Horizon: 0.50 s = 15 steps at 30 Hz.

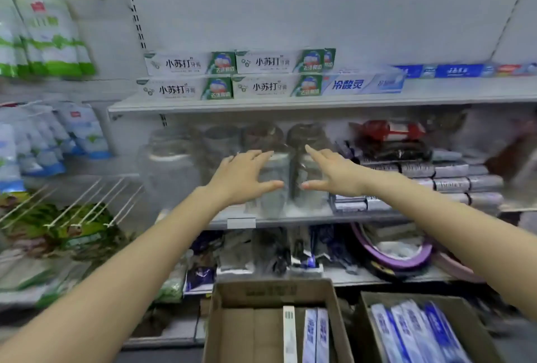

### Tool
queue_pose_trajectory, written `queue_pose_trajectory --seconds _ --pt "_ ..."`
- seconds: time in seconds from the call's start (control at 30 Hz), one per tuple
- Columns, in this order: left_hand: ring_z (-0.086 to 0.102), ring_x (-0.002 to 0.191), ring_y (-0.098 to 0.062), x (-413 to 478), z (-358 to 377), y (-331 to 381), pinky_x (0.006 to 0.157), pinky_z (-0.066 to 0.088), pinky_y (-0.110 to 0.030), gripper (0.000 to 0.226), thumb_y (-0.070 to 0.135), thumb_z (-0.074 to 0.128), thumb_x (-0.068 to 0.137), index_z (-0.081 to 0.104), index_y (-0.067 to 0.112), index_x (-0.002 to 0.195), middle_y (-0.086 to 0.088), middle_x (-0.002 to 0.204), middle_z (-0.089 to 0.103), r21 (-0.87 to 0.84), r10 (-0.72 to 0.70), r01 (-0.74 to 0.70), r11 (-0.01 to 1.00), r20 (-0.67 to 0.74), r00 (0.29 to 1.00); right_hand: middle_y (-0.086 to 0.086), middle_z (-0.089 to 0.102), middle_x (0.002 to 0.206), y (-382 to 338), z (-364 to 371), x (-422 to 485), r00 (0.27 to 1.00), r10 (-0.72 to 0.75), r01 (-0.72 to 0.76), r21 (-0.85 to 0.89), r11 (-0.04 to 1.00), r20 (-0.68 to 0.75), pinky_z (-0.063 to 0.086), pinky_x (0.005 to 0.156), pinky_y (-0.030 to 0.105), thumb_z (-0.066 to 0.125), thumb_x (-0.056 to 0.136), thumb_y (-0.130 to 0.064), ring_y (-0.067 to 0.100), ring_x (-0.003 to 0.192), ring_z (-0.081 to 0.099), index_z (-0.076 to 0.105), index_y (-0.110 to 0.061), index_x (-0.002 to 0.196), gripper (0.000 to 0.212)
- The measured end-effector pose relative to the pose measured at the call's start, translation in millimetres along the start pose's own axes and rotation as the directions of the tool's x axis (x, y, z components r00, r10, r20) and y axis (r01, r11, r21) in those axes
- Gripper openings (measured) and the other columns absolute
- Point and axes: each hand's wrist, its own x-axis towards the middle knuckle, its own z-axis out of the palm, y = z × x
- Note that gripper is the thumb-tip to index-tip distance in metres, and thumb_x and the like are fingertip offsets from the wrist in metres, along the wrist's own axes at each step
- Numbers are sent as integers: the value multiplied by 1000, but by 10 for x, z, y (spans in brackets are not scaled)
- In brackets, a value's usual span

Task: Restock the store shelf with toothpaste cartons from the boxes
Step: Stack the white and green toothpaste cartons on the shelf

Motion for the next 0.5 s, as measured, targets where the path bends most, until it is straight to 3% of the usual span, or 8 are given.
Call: queue_pose_trajectory --seconds 0.13,0.3,0.4,0.5 --pt "31 141 -21 -244 531 162 111 31 -42 80 69 44 87 19 30 153 2 157 27 -63 20 -12 998 132 991 16 16 156 180 554 -221 995 48 -60 140 988 90 19 114 34 51 90 -53 29 144 17 -4 -12 153 93" --pt "30 141 -22 -357 1490 95 110 34 -42 79 69 44 86 19 34 152 0 157 26 -173 5 68 983 390 921 15 8 159 460 1629 -322 942 130 -222 283 933 309 18 118 40 50 90 -57 28 146 11 -4 -14 153 93" --pt "30 142 -24 -326 2147 21 113 30 -38 78 64 49 88 20 31 152 -3 157 26 -278 -31 205 939 524 851 16 7 159 620 2319 -390 889 229 -385 376 843 396 15 118 36 51 90 -56 28 147 8 -1 -14 153 92" --pt "31 141 -24 -354 2847 -32 110 30 -32 73 58 50 91 22 29 152 -5 157 27 -328 -61 362 873 662 747 11 7 160 741 3018 -476 812 316 -553 476 684 490 13 116 28 52 91 -52 23 148 7 6 -10 153 88"
